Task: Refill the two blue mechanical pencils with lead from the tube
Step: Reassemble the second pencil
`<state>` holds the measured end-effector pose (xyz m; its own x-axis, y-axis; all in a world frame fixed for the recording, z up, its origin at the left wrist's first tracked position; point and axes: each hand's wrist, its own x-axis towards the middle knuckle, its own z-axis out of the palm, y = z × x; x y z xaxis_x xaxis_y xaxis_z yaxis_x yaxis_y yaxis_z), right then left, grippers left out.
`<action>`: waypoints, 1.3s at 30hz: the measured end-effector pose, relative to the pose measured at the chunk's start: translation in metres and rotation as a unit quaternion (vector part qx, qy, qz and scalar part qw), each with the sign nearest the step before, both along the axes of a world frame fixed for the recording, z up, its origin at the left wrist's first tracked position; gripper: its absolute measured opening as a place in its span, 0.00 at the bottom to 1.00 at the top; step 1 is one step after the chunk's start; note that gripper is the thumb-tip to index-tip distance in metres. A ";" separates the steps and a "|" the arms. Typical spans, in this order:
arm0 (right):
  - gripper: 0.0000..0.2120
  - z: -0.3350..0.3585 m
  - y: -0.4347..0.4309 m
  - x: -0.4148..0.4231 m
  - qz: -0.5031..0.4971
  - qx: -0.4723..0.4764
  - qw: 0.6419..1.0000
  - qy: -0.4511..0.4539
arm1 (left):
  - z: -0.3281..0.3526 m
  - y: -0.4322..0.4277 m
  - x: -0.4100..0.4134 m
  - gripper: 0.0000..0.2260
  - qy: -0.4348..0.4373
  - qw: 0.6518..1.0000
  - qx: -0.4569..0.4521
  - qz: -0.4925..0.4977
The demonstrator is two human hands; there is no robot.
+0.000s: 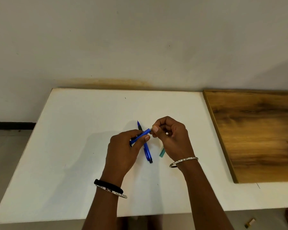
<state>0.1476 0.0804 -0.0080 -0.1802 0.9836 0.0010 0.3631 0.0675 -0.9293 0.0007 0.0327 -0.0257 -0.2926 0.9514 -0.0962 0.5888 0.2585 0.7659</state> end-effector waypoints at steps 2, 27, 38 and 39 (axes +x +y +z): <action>0.02 -0.001 0.001 0.000 0.007 -0.003 1.000 -0.001 | 0.000 -0.001 0.000 0.21 0.008 1.000 0.008 -0.001; 0.04 -0.015 0.007 0.013 -0.108 0.041 0.989 -0.093 | 0.007 -0.001 0.000 0.20 -0.084 0.996 0.031 0.001; 0.11 -0.035 0.005 -0.002 0.012 0.044 0.941 -0.335 | 0.005 -0.001 0.001 0.15 -0.068 0.997 0.021 -0.017; 0.10 -0.034 0.005 -0.003 0.005 0.048 0.942 -0.332 | 0.005 -0.001 0.002 0.15 -0.070 0.997 0.018 -0.017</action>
<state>0.1450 0.0858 -0.0420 -0.1811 0.9831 -0.0265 0.8611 0.1455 -0.4872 0.0023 0.0316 -0.0211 -0.2464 0.9642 -0.0985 0.4841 0.2105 0.8493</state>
